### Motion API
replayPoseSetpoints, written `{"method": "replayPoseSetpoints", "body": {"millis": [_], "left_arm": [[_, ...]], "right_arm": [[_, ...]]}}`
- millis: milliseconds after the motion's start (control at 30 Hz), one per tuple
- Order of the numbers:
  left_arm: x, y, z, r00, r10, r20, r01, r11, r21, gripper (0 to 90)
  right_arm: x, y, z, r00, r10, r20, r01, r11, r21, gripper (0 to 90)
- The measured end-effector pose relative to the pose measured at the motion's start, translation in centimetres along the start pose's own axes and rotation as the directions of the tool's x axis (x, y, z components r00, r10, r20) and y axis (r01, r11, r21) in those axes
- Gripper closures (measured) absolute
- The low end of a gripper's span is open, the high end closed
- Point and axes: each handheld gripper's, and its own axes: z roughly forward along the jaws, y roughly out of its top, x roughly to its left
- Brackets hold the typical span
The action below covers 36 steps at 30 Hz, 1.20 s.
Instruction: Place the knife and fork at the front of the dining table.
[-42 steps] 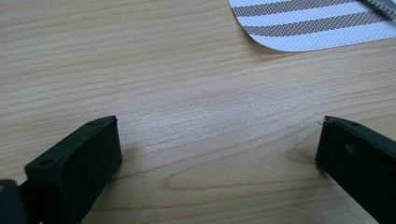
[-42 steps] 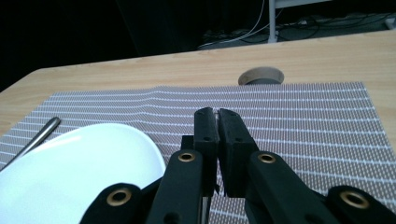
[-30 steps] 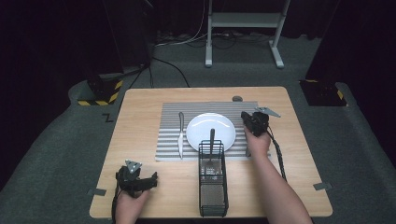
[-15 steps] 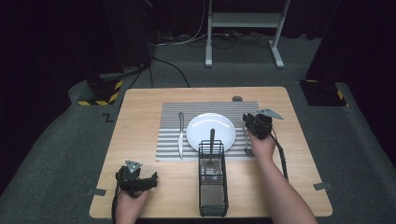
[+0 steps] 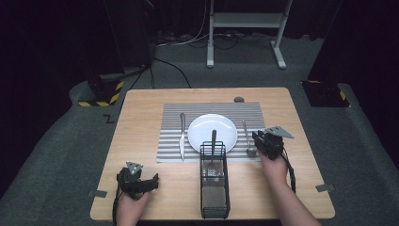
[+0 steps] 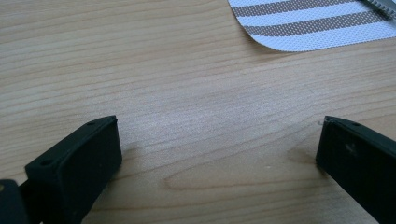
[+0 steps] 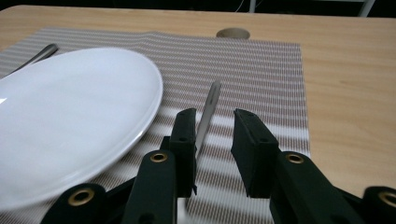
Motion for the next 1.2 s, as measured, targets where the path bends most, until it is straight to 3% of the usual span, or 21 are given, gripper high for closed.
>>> {"method": "replayPoseSetpoints", "body": {"millis": [133,233,433,633,733,867,1067,1200], "left_arm": [[0.0,0.0,0.0,1.0,0.0,0.001,0.0,1.0,0.0,0.1],[0.0,0.0,0.0,1.0,0.001,0.0,-0.001,1.0,0.0,0.2],[0.0,0.0,0.0,1.0,0.0,0.0,0.0,1.0,0.0,0.2],[0.0,0.0,0.0,1.0,0.0,0.0,0.0,1.0,0.0,0.2],[0.0,0.0,0.0,1.0,0.001,0.0,-0.001,1.0,0.0,0.2],[0.0,0.0,0.0,1.0,0.001,0.0,-0.001,1.0,0.0,0.2],[0.0,0.0,0.0,1.0,0.001,0.001,-0.001,1.0,0.0,0.2],[0.0,0.0,0.0,1.0,0.001,0.001,-0.001,1.0,0.0,0.2]], "right_arm": [[0.4,-1.5,-2.2,0.9983,-0.041,0.041,0.04,0.9988,0.029,70.5],[0.2,-2.4,-2.8,0.9969,-0.045,0.064,0.042,0.9977,0.053,71.3],[0.0,-3.7,-2.3,0.9956,-0.053,0.078,0.041,0.9876,0.152,72.3],[1.0,-4.0,-2.0,0.995,-0.069,0.072,0.056,0.9851,0.162,71.4],[1.1,-3.6,-2.9,0.9949,-0.07,0.072,0.062,0.9918,0.111,69.0],[2.6,-2.7,-5.2,0.9946,-0.097,0.037,0.097,0.9953,0.0,65.1],[5.4,-1.1,-8.1,0.9931,-0.111,-0.038,0.105,0.9843,-0.142,61.5],[6.9,-0.1,-8.9,0.9898,-0.111,-0.089,0.092,0.9762,-0.196,60.4]]}}
